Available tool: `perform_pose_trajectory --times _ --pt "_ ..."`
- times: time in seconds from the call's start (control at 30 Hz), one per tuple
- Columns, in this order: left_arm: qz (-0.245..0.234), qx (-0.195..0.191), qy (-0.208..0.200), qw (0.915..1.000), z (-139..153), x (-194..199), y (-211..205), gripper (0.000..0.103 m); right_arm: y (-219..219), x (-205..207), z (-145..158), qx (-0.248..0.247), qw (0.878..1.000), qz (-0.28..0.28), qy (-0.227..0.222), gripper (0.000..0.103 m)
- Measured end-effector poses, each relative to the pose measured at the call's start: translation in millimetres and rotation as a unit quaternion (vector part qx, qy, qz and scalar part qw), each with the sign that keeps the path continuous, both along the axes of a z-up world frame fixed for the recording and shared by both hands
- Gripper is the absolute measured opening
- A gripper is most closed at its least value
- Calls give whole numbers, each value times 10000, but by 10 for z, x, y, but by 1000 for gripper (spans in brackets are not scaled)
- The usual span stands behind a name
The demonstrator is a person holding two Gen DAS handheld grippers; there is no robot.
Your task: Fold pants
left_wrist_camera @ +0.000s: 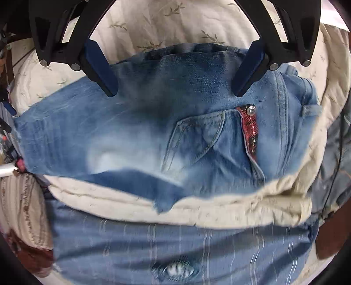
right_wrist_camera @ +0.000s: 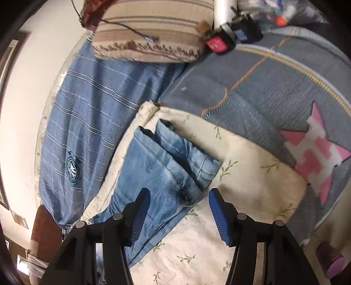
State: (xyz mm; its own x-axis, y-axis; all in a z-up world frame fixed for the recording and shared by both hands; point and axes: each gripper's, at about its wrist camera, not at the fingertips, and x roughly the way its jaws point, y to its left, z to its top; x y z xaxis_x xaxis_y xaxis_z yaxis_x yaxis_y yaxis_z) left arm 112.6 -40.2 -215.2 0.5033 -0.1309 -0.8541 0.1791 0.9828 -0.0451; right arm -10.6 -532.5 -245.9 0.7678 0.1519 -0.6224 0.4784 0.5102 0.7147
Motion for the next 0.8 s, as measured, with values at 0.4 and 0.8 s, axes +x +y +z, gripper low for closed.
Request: perform_pose_trajectory --times 0.4,0.8 --pt "-174 779 -102 9968 -170 108 -164 103 61 284 -52 -336 9993 160 -44 42" --pt "32 176 579 9982 -10 157 9 103 513 387 358 -1958 9796 400 -193 23"
